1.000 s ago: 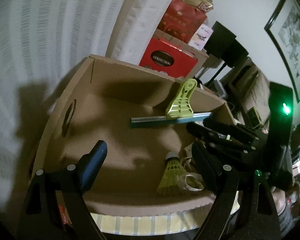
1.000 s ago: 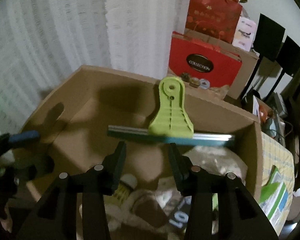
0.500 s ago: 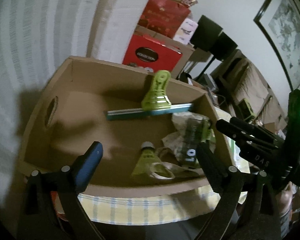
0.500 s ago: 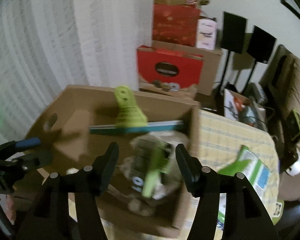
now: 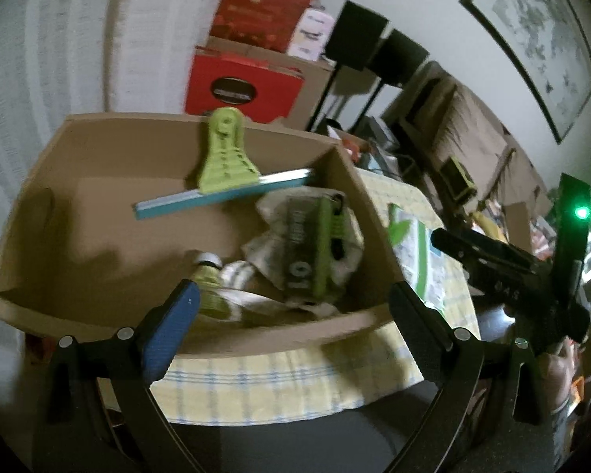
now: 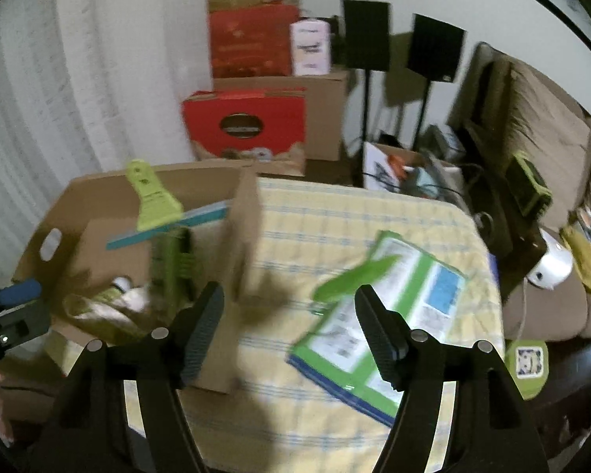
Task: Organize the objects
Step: 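Withdraw the right gripper from the box back over the table, then grasp the green leaf-shaped plastic piece on the package with the left gripper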
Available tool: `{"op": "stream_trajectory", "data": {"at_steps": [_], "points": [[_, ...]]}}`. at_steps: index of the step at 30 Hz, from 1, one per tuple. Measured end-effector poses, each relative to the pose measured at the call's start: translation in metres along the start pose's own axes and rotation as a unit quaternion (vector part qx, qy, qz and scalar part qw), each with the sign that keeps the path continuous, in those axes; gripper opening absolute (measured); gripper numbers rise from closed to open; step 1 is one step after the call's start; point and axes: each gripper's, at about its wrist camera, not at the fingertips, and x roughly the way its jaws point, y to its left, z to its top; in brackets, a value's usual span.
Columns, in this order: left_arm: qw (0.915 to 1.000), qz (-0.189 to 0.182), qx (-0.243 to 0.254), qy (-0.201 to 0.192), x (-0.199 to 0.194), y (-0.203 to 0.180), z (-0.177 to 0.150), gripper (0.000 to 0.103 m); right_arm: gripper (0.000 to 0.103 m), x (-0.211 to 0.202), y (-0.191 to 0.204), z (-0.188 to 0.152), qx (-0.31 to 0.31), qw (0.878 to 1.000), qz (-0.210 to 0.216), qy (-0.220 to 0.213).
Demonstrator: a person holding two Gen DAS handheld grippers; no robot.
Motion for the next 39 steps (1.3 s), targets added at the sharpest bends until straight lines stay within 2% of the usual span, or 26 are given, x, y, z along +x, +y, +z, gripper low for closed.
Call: {"op": "stream_trajectory", "data": {"at_steps": [9,16,25,28,34,39], "points": [[0.9986,-0.025,0.041,0.021,0.023,-0.053,-0.010,0.096,0.071,-0.005,-0.067,-0.016,0.054,0.998,-0.023,0.005],[0.9963,-0.027,0.078,0.025,0.039,-0.090,-0.002,0.096,0.071,-0.005,-0.104,-0.030,0.077,0.996,-0.052,0.011],[0.9915,-0.055,0.109,0.046,0.070,-0.138,0.001,0.096,0.069,0.012,-0.142,-0.050,0.116,0.991,-0.047,0.038],[0.9896,-0.055,0.119,0.059,0.087,-0.153,0.009,0.096,0.068,0.016,-0.147,-0.056,0.124,0.990,-0.044,0.044],[0.9849,-0.030,0.148,0.085,0.119,-0.177,0.033,0.095,0.065,0.022,-0.158,-0.064,0.136,0.989,-0.034,0.051],[0.9773,-0.041,0.155,0.138,0.158,-0.190,0.051,0.095,0.065,0.024,-0.166,-0.066,0.142,0.988,-0.022,0.049]]}}
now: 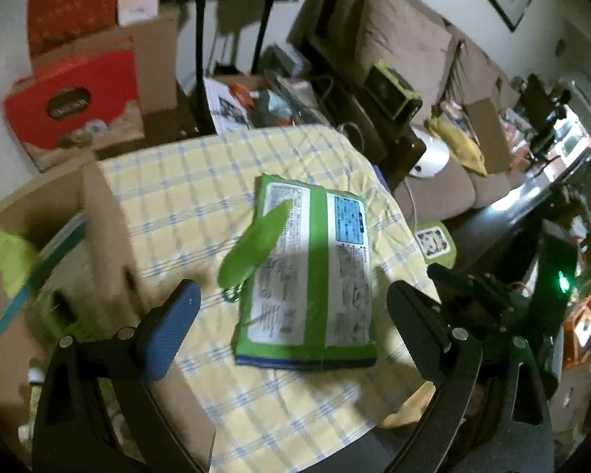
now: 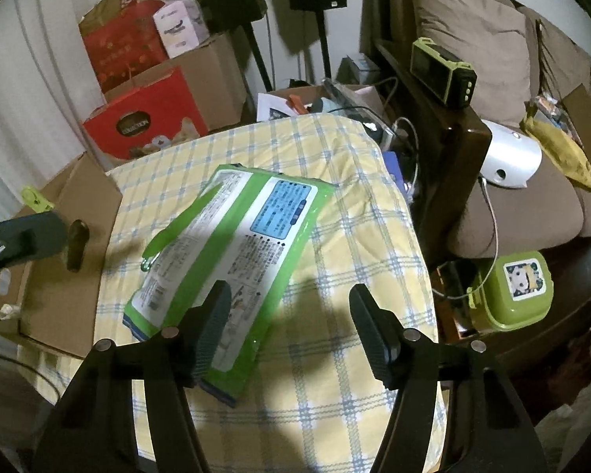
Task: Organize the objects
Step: 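Grasp the green leaf-shaped plastic piece on the package with the left gripper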
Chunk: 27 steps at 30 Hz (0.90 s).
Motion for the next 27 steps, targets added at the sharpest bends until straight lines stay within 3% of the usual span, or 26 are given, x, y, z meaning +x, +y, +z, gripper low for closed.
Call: {"op": "stream_trajectory", "data": {"at_steps": [7,11,16,22,27], "points": [[0.9977,-0.003,0.021,0.065,0.046,0.000,0.030,0.095,0.065,0.000,-0.008,0.000,0.001,1.000,0.008,-0.003],[0.9936,0.018,0.027,0.109,0.078,0.003,0.041,0.095,0.065,0.000,-0.015,0.000,0.005,1.000,0.014,-0.003],[0.9894,0.035,0.035,0.137,0.106,0.004,0.046,0.094,0.065,0.000,-0.016,-0.001,0.002,1.000,0.016,-0.004],[0.9863,0.017,0.000,0.164,0.131,0.020,0.047,0.078,0.065,0.000,-0.014,-0.002,-0.008,1.000,0.021,-0.005],[0.9877,0.013,-0.006,0.155,0.131,0.026,0.051,0.072,0.065,0.004,-0.012,-0.004,-0.008,1.000,0.029,-0.001]]}}
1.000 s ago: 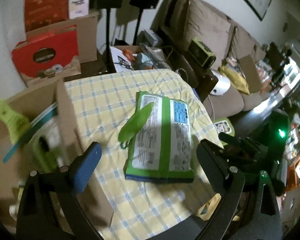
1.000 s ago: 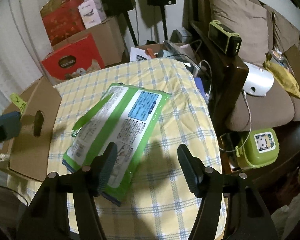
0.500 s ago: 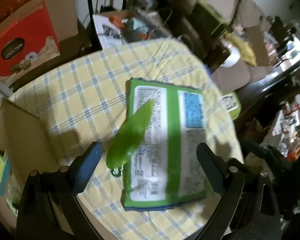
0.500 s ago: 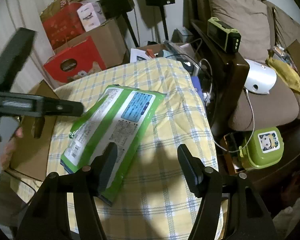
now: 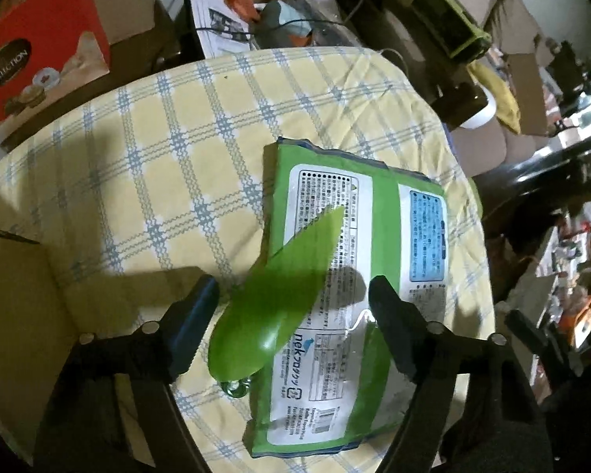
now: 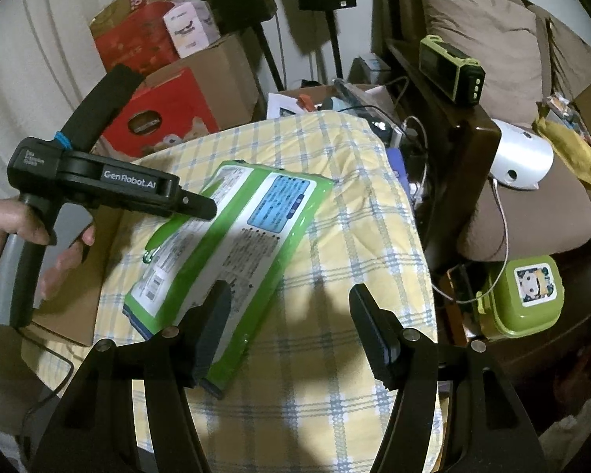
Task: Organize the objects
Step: 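Grasp the green leaf-shaped plastic piece on the package with the left gripper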
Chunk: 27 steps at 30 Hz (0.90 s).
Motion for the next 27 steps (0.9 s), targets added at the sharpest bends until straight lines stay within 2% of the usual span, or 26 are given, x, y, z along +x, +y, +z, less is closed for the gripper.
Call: {"op": "stream_trajectory", "data": {"at_steps": [2,4,5,9,11,17,23,27], "points": [[0.9999,0.012,0.010,-0.003,0.000,-0.003,0.000,0.066,0.065,0.001,0.000,-0.001,0.003,1.000,0.003,0.001],[0.9998,0.003,0.020,-0.004,-0.001,-0.007,-0.001,0.049,0.065,0.002,-0.001,-0.002,0.005,1.000,0.005,0.002],[0.9998,-0.005,0.021,-0.003,-0.001,-0.009,-0.002,0.046,0.065,0.002,-0.001,-0.002,0.006,1.000,0.006,0.003],[0.9997,0.001,0.022,-0.009,-0.002,-0.013,-0.004,0.044,0.065,0.001,-0.001,-0.003,0.007,1.000,0.006,0.002],[0.9999,-0.007,0.011,-0.009,-0.002,-0.012,-0.005,0.042,0.065,0.001,-0.001,-0.003,0.008,1.000,0.006,0.002],[0.9999,-0.001,0.002,-0.011,-0.002,-0.026,-0.013,0.035,0.065,0.000,-0.003,-0.003,0.013,1.000,0.004,0.001],[0.9998,-0.009,0.009,-0.014,0.002,-0.048,-0.024,0.034,0.064,0.001,-0.002,-0.005,0.012,1.000,0.000,0.003],[0.9996,-0.020,0.004,-0.022,0.001,-0.046,-0.029,0.031,0.064,0.001,-0.005,-0.008,0.014,1.000,-0.006,0.006]]}}
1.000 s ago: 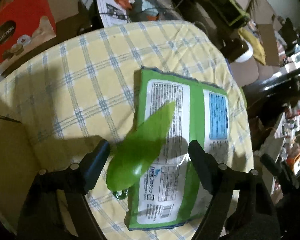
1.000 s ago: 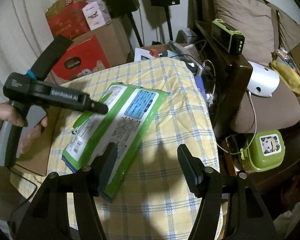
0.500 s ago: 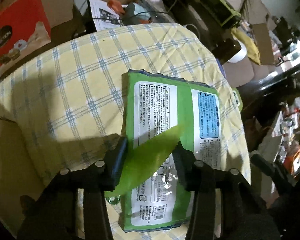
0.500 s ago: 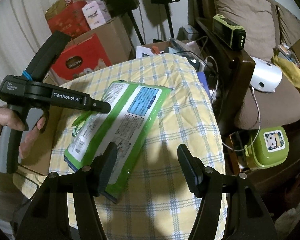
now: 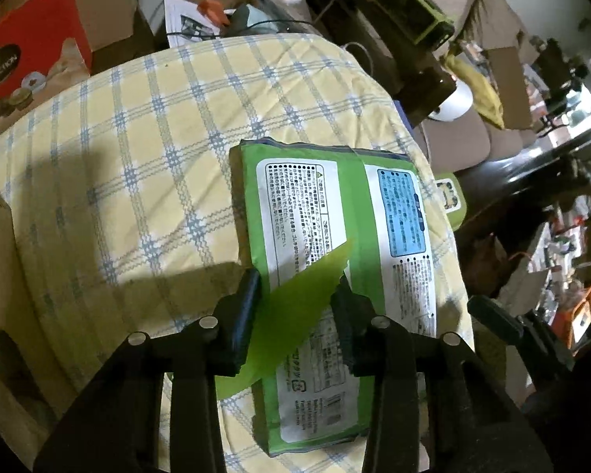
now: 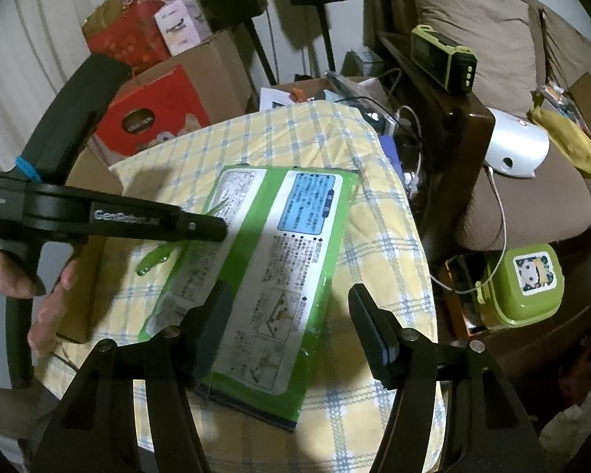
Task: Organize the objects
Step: 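Grasp the green leaf-shaped plastic piece on the package with the left gripper, then lift the leaf piece toward the box with the left gripper while the right gripper grasps the green carabiner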
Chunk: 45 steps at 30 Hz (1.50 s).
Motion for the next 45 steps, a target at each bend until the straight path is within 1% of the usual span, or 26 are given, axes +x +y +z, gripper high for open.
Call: {"op": "stream_trajectory", "data": {"at_steps": [2,4,5,7,11,15,19,22,25,29,33,37,39,41,45], "points": [[1.0000,-0.004,-0.005,-0.005,-0.003,0.004,-0.002,0.023,0.064,0.000,-0.002,-0.001,0.004,1.000,0.001,0.001],[0.9999,0.002,-0.010,-0.009,-0.006,0.008,-0.004,0.008,0.064,0.000,-0.003,-0.002,0.004,1.000,0.001,0.002],[0.9998,0.012,-0.012,-0.008,-0.006,0.012,-0.004,0.004,0.064,0.000,-0.002,-0.002,0.002,1.000,0.002,0.002],[0.9998,0.006,-0.019,-0.006,-0.007,0.017,-0.005,0.003,0.064,0.000,0.000,-0.003,0.000,1.000,0.003,0.001],[0.9995,-0.002,-0.028,-0.013,-0.013,0.022,-0.007,0.002,0.064,-0.003,0.006,-0.002,-0.006,1.000,0.005,-0.002],[0.9992,-0.007,-0.027,-0.028,-0.026,0.019,-0.011,0.002,0.063,-0.004,0.012,0.000,-0.013,1.000,0.005,-0.004],[0.9982,-0.017,-0.016,-0.055,-0.051,0.014,-0.019,0.002,0.063,-0.006,0.017,0.003,-0.020,1.000,0.005,-0.007],[0.9967,-0.022,-0.008,-0.078,-0.073,0.013,-0.032,0.002,0.059,-0.005,0.022,0.007,-0.026,1.000,0.007,-0.006],[0.9951,-0.032,-0.010,-0.093,-0.090,0.017,-0.044,0.002,0.059,-0.002,0.033,0.011,-0.039,0.999,0.010,-0.005],[0.9926,-0.037,-0.014,-0.115,-0.111,0.024,-0.060,0.002,0.059,0.003,0.051,0.017,-0.063,0.998,0.022,-0.001],[0.9900,-0.045,-0.022,-0.132,-0.130,0.032,-0.076,0.002,0.059,0.013,0.073,0.023,-0.102,0.994,0.033,0.005],[0.9859,-0.056,-0.030,-0.155,-0.150,0.040,-0.092,0.002,0.058,0.028,0.095,0.025,-0.146,0.989,0.033,0.008],[0.9842,-0.061,-0.033,-0.163,-0.158,0.043,-0.099,0.002,0.056,0.038,0.105,0.025,-0.167,0.985,0.039,0.017],[0.9830,-0.060,-0.034,-0.170,-0.164,0.046,-0.106,0.002,0.055,0.046,0.112,0.026,-0.176,0.983,0.046,0.024],[0.9813,-0.058,-0.039,-0.179,-0.174,0.053,-0.117,0.002,0.054,0.061,0.125,0.029,-0.207,0.977,0.045,0.028]]}}
